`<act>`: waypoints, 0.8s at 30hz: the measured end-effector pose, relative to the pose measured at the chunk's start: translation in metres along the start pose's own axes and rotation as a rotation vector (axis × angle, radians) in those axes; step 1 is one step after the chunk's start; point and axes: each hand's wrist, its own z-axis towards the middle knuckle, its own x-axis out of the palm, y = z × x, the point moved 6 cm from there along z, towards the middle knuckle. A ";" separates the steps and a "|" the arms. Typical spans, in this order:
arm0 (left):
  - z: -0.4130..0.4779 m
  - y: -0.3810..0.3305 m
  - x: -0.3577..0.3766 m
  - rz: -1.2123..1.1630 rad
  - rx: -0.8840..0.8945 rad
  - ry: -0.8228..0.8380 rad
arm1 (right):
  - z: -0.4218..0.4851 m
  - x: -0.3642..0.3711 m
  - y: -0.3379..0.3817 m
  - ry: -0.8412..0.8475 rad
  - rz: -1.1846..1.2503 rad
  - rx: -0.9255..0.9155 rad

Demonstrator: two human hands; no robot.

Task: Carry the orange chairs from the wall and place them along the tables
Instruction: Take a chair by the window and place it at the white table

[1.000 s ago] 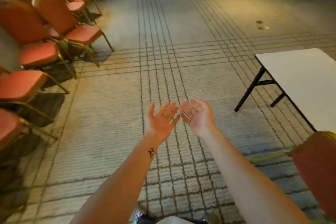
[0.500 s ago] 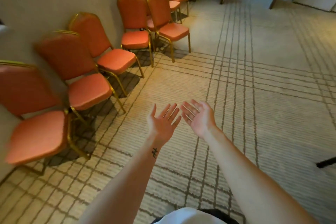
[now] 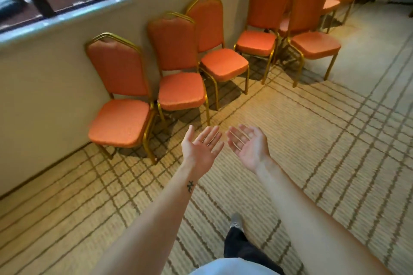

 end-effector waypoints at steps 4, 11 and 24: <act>0.042 -0.039 0.007 -0.022 0.065 -0.045 | 0.060 0.042 0.015 0.050 -0.050 0.054; 0.092 -0.105 -0.004 -0.106 0.185 -0.158 | 0.147 0.121 0.011 0.144 -0.157 0.176; 0.175 -0.290 -0.071 -0.260 0.289 -0.192 | 0.260 0.290 -0.065 0.184 -0.276 0.252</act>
